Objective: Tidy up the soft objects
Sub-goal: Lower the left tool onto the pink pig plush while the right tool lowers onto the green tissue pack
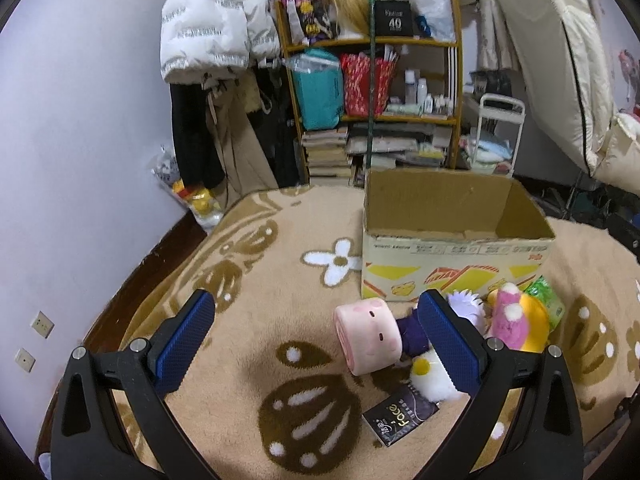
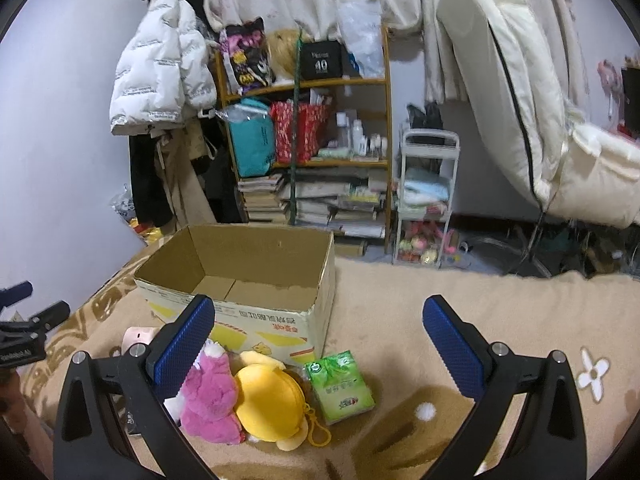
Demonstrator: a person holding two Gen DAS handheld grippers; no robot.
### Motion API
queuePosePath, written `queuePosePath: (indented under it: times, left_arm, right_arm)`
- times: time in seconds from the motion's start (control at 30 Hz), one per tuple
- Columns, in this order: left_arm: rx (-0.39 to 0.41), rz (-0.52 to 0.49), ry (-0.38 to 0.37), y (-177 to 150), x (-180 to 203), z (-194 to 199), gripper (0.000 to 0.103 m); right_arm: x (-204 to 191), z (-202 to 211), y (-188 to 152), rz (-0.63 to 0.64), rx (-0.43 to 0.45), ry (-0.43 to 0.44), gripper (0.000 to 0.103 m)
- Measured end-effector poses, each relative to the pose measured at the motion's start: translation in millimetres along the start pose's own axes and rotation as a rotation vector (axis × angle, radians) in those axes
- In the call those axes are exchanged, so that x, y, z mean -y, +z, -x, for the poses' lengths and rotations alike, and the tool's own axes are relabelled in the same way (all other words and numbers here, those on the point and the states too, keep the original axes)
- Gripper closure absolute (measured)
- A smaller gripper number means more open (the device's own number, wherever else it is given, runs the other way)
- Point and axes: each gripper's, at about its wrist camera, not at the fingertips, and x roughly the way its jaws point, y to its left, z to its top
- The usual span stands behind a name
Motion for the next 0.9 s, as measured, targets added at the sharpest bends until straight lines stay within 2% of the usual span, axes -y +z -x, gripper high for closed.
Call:
queuePosePath:
  times: [0.2,0.47,0.9]
  left_arm:
    - [-0.054,-0.003,-0.003,10.0,3.6,-27.7,0.003]
    - [-0.140,0.008,0.001,17.2,8.6,-68.1,0.003]
    - [-0.292,-0.018,-0.024,-0.5,26.3,-116.0,0.003]
  right_arm:
    - [8.0,-23.9,-1.9,-0.024,-0.064,-0.012,0.000]
    - [19.2,-61.0,-12.9,-0.025,-0.192,-0.010,0.000]
    - [33.2,-110.0,-44.6,-0.054,-0.371,-0.011,0.006]
